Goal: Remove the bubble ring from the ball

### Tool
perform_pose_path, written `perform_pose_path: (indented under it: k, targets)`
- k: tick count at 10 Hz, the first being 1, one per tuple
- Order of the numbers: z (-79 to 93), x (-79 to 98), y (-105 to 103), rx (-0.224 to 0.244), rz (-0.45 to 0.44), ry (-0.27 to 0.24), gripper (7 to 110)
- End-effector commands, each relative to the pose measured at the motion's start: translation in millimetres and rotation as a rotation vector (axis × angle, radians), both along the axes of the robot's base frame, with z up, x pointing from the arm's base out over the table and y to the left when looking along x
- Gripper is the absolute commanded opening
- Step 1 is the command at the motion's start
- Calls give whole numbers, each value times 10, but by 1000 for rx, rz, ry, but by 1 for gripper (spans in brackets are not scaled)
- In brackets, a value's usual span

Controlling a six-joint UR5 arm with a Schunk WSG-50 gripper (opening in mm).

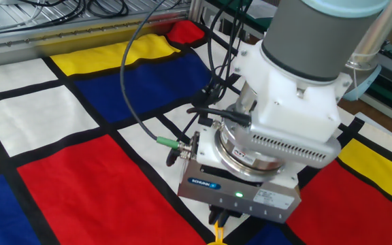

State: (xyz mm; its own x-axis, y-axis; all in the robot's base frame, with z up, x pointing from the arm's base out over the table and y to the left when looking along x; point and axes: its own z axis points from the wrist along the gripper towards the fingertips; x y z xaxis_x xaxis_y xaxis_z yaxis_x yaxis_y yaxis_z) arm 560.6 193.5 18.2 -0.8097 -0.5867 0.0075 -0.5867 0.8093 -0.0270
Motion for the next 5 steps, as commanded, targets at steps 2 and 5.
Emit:
perform_pose_path:
  k: [2, 5]
  targets:
    - [-9, -46, 31, 6, -102, 23, 7]
    - [-32, -191, -11, -32, -118, 57, 7]
